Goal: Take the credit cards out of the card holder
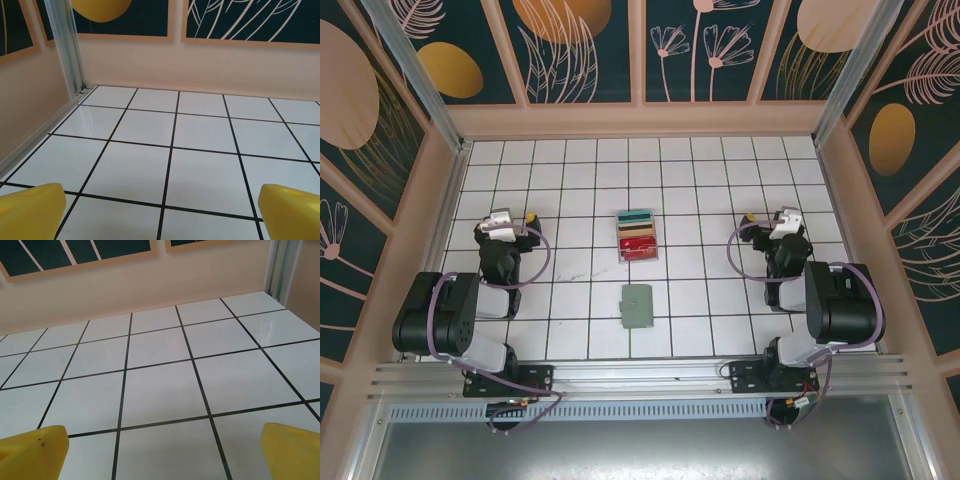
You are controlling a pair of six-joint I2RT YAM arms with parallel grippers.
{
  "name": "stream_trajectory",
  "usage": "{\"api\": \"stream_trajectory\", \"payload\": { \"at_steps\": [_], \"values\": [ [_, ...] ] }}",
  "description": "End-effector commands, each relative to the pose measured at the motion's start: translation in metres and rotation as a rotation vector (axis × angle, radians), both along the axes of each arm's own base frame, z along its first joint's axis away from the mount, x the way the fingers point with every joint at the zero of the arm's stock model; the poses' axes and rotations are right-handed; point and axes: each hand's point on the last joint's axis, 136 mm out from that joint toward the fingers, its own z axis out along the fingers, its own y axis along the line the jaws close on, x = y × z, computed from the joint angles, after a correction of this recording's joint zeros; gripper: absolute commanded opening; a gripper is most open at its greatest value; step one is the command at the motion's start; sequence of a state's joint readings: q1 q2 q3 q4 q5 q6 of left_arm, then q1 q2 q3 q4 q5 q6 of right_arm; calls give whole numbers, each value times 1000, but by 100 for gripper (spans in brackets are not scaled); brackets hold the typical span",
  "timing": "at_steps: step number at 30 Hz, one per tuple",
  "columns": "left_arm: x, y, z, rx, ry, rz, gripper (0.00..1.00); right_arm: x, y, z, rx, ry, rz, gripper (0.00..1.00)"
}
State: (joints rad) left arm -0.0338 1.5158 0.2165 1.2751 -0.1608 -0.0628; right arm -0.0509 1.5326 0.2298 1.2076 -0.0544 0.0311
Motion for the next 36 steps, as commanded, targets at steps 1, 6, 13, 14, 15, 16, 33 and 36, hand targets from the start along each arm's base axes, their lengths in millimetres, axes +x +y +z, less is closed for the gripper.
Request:
{"api": "stream_trajectory", "payload": {
  "at_steps": [1,6,13,14,15,16,33,36],
  "values": [
    [2,-1,7,7,-24,-7,99,4,1,8,-8,-28,15,99],
    [3,-1,7,6,-23,-7,99,4,1,8,-8,-28,15,99],
    [5,-1,5,2,-13,-12,99,4,2,8,-9,-28,16,99],
    [5,0,5,0,-11,-12,99,4,1,8,-9,-30,14,99],
    [5,0,5,-2,-11,-13,99,4,2,8,-9,-28,15,99],
    [5,0,5,-2,-11,-12,99,4,2,8,-9,-29,15,99],
    [21,43,79,-199,104,286,99,11,-27,41,130,44,-176,99],
    [7,57,87,-367,159,435,99,5,-32,58,277,14,-225,99]
  ]
}}
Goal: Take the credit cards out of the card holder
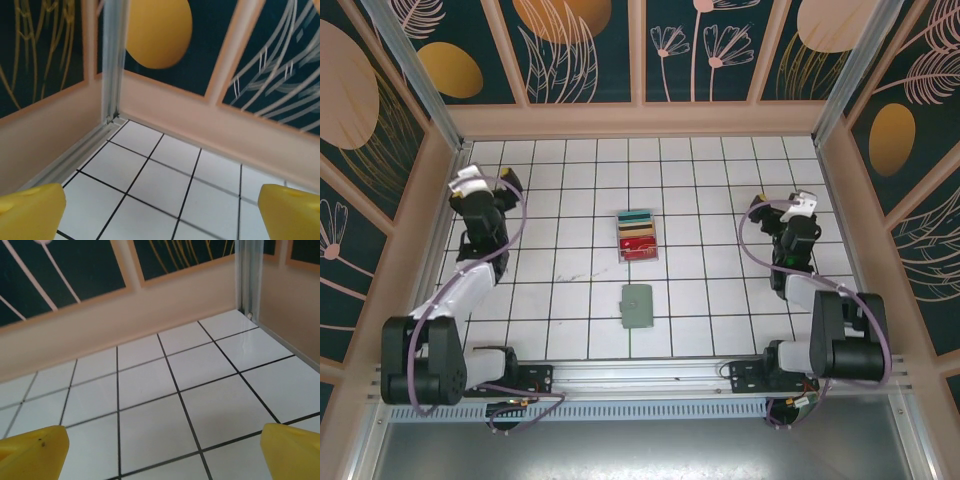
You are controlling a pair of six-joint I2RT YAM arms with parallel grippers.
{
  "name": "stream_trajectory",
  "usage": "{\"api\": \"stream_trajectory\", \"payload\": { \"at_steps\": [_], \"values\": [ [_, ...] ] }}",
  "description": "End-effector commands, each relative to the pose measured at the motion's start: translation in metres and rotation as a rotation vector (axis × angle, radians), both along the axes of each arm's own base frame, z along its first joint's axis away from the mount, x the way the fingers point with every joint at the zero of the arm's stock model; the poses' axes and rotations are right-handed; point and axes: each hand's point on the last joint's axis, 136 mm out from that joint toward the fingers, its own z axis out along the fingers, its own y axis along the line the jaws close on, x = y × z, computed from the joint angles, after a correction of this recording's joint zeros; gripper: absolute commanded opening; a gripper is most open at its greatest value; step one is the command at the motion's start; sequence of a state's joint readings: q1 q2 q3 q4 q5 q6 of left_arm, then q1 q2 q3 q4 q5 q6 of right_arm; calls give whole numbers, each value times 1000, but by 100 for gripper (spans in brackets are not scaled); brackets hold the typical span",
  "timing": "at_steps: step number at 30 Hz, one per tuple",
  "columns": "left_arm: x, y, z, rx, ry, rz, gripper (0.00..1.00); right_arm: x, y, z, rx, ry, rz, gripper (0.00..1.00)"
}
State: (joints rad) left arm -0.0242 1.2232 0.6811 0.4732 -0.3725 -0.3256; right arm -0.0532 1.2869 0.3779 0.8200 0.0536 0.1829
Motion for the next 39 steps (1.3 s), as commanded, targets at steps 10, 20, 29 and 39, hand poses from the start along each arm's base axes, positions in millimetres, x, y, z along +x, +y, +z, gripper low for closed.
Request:
{"api": "stream_trajectory", "payload": {
  "at_steps": [10,20,29,39],
  "values": [
    [-36,-51,-51,-396,333,-160,84,-10,47,19,453,113,170,99],
    [-96,-162,-116,-471,629,-324,69,-58,150,11,360,225,377,99],
    [-160,-268,-144,-409,807,-475,67,-95,184,-6,313,317,397,99],
    [-199,-342,-166,-171,951,-614,57,-122,193,-26,304,402,410,99]
  ]
}}
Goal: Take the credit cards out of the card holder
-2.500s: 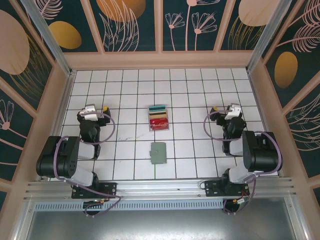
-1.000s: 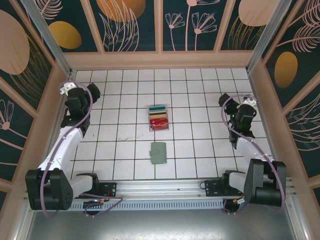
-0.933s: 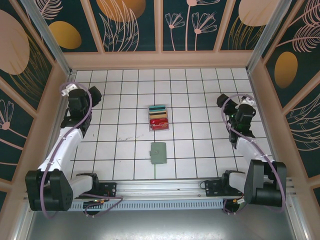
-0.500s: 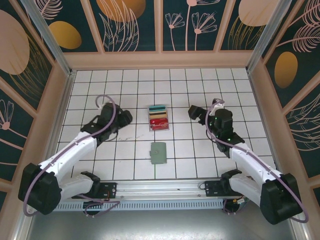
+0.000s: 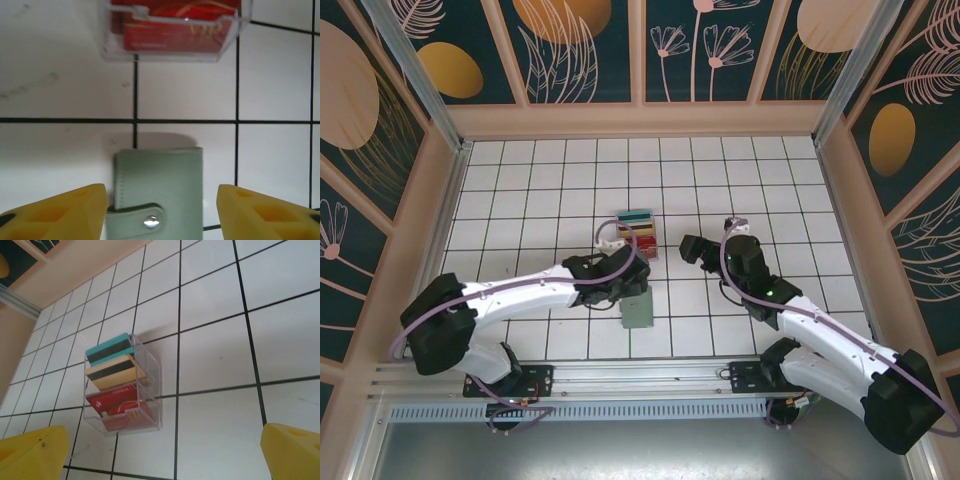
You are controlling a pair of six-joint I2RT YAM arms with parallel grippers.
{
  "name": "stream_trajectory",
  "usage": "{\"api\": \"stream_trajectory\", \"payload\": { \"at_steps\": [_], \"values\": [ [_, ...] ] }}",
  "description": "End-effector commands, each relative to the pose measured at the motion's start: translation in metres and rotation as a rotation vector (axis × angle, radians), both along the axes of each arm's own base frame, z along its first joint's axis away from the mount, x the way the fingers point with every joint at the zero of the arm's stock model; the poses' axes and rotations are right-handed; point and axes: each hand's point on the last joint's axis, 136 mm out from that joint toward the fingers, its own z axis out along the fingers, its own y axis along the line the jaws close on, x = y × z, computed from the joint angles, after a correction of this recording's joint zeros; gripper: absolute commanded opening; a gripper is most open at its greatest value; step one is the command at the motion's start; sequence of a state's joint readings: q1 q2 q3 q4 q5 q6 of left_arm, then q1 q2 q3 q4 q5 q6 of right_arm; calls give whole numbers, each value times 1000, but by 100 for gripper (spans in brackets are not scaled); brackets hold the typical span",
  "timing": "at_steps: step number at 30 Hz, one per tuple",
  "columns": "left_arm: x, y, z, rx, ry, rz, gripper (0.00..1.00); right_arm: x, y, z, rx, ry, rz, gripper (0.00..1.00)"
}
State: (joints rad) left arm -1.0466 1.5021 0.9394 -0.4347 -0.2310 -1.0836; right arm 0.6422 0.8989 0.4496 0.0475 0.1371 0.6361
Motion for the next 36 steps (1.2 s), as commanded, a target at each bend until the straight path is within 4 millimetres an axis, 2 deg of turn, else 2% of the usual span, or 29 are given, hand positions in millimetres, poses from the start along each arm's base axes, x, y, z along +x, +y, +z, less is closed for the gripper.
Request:
{"api": "stream_trajectory", "payload": {
  "at_steps": [1,5,8,12,15,19,25,28,35,36],
  "values": [
    [-11,-5,-1,95,2,-39,55,-7,-9,-11,-20,33,-40,99],
    [-23,-7,-20,157,51,-85,45,-8,-9,-11,-26,40,-44,99],
    [-25,-7,-30,192,72,-103,37,-9,-8,-11,-25,41,-45,99],
    [-23,-9,-40,230,77,-127,37,-10,-10,-14,-27,52,-55,99],
    [-25,-11,-52,261,103,-149,42,-10,-11,-16,-33,58,-60,99],
    [-28,-11,-59,276,126,-158,43,-11,-11,-16,-32,60,-61,99],
    [-32,-1,-67,322,150,-158,39,-12,-10,-19,-29,68,-58,99],
    [-31,6,-66,354,147,-151,32,-12,-8,-17,-22,65,-52,99],
    [-26,14,-54,385,112,-135,1,-10,-4,-10,-23,51,-43,99],
    [-26,15,-52,385,106,-129,0,-10,-3,-9,-21,48,-42,99]
  ]
}}
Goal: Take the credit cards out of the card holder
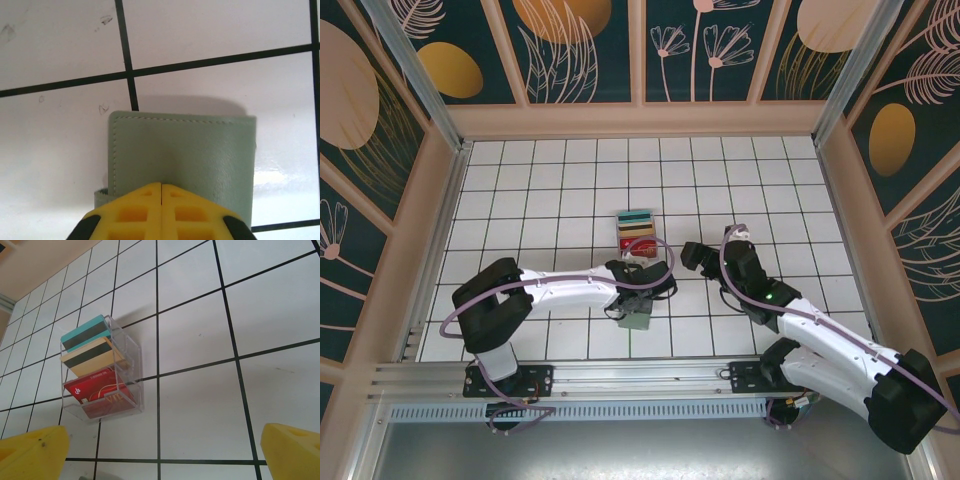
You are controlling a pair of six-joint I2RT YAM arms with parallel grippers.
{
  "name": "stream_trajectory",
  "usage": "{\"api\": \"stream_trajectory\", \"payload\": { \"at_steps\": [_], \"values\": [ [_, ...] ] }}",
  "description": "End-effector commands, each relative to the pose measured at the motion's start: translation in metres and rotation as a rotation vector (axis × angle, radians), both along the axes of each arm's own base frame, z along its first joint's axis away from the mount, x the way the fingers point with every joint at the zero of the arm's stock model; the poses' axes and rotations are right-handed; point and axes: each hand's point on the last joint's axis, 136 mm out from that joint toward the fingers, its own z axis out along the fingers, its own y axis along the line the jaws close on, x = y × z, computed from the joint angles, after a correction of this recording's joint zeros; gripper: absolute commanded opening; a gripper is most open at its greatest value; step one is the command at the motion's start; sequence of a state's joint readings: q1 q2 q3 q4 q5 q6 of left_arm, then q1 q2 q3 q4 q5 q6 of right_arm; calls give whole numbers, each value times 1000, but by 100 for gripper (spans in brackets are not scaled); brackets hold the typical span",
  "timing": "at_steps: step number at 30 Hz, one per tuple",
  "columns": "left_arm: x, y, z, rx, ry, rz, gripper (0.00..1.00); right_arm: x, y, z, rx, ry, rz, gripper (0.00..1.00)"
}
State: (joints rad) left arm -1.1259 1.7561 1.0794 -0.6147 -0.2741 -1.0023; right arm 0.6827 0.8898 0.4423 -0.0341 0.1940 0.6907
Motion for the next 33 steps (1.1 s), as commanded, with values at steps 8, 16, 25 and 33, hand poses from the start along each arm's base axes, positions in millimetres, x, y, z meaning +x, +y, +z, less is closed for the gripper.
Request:
{"api": "stream_trajectory", "payload": {
  "at_steps": [8,16,25,33],
  "values": [
    [11,20,39,-29,-97,77,0,-2,29,11,29,5,89,99],
    [31,23,66,-328,-147,233,0,-12,84,1,129,121,306,84],
    [29,35,52,-488,-130,347,0,-34,129,-19,336,273,470,72],
    [30,32,58,-517,-131,342,0,-41,147,-44,398,397,505,64]
  ]
}}
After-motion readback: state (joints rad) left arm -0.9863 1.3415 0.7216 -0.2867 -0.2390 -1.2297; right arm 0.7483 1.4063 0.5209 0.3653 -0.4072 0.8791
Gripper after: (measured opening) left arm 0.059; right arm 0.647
